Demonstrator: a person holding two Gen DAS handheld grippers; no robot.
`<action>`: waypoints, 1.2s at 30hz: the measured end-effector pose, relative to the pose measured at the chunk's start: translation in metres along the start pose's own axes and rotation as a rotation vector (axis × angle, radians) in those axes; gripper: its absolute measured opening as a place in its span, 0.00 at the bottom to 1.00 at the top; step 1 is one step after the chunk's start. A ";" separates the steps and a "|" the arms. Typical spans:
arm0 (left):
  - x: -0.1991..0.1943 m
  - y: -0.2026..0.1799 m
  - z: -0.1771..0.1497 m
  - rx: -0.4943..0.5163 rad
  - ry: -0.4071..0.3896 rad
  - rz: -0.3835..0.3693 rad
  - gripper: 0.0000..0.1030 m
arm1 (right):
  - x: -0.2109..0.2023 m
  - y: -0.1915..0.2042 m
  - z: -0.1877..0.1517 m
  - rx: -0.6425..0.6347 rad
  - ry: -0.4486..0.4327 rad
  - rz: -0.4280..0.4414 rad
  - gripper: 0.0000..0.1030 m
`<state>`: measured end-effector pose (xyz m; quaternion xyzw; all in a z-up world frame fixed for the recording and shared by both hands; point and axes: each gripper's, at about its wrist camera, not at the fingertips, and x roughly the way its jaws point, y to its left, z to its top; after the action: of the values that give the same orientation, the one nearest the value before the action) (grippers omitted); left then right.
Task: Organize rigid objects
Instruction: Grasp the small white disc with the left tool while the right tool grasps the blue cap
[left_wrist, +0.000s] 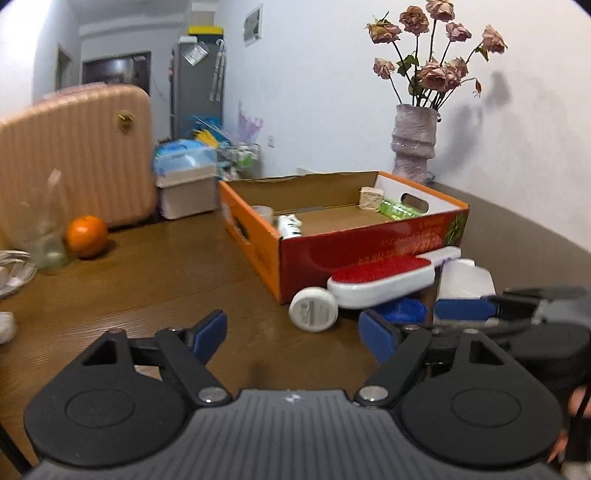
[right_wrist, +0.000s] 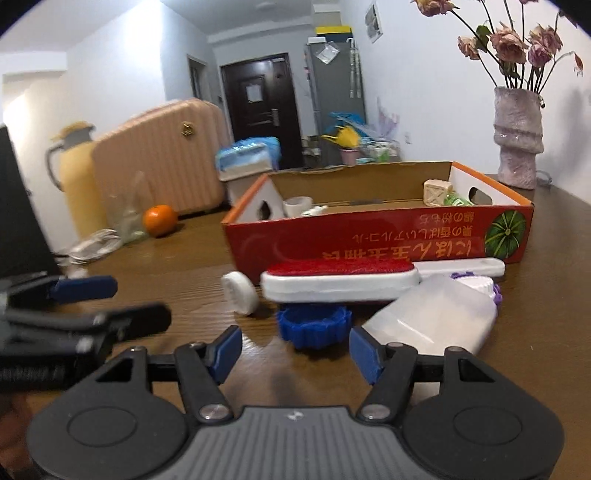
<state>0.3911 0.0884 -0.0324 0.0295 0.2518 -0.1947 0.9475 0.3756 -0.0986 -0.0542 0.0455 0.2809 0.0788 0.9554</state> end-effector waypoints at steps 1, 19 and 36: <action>0.010 0.003 0.001 -0.013 0.009 -0.016 0.73 | 0.006 0.000 0.002 -0.002 0.006 -0.025 0.52; 0.062 0.005 -0.001 -0.068 0.127 -0.139 0.10 | 0.031 -0.009 0.011 -0.131 0.051 -0.107 0.52; -0.069 -0.064 -0.035 -0.045 -0.099 -0.001 0.09 | -0.063 -0.024 -0.027 -0.219 0.029 0.056 0.52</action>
<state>0.2948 0.0590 -0.0264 -0.0018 0.2090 -0.1906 0.9592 0.3111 -0.1322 -0.0466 -0.0526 0.2829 0.1362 0.9480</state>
